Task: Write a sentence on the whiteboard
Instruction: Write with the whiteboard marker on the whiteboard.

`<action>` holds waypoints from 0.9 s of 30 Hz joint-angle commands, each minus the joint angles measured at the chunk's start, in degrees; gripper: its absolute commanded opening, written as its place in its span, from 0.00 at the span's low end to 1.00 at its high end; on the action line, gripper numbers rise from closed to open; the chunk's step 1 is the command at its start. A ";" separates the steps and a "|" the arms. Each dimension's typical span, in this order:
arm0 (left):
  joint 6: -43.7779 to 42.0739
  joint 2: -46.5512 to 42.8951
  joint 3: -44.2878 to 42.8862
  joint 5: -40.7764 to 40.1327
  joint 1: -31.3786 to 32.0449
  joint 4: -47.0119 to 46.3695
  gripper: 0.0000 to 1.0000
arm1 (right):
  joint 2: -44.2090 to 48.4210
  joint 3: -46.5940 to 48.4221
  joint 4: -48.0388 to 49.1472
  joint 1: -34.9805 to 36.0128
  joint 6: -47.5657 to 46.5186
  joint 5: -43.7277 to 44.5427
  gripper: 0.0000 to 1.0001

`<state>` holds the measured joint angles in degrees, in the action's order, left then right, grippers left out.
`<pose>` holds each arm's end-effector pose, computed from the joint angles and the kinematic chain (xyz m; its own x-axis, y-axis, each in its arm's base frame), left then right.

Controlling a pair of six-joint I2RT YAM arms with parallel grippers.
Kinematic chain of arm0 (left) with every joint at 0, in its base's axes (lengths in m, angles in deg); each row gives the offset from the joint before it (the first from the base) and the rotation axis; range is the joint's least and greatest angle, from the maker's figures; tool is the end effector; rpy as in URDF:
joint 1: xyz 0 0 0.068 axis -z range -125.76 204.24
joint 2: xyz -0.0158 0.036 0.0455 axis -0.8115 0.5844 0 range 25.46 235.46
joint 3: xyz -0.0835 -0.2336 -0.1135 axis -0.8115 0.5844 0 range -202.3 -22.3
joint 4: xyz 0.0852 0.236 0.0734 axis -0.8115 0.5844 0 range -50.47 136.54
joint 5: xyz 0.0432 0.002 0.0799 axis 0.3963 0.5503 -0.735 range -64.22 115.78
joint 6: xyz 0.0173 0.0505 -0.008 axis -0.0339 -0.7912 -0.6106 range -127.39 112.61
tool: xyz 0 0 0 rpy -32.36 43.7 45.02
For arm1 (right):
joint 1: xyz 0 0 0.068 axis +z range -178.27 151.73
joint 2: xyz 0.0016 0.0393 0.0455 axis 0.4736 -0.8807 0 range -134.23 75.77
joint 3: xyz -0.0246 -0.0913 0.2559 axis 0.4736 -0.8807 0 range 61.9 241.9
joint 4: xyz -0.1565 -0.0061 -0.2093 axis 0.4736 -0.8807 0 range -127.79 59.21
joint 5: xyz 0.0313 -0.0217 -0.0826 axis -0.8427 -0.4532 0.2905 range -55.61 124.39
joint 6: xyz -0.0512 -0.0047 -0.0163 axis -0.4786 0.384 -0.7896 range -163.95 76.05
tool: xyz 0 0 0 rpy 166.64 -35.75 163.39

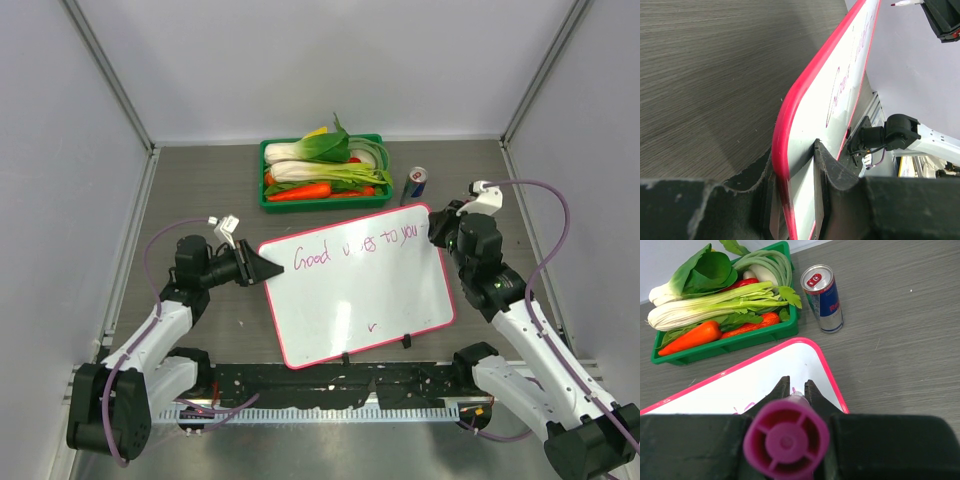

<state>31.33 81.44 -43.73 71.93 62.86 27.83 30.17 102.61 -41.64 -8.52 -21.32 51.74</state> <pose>0.1928 -0.0553 0.2045 -0.7754 -0.3208 -0.5439 0.3536 0.4930 -0.7949 0.1809 0.0536 0.3117 -0.2559 0.2982 -0.9195 0.0499 0.9540 0.2955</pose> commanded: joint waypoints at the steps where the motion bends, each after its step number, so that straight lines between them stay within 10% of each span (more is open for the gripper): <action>1: -7.87 0.79 1.04 -10.03 -0.89 0.98 0.00 | 0.25 0.42 1.45 -0.32 -0.40 2.17 0.01; 27: -7.87 1.05 0.78 -10.12 -0.98 1.07 0.00 | -2.91 -2.83 3.65 -0.94 0.66 0.15 0.01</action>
<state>31.37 81.73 -43.70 71.86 62.84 27.79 26.04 99.86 -38.17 -9.27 -21.12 52.09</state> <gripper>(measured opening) 0.289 0.191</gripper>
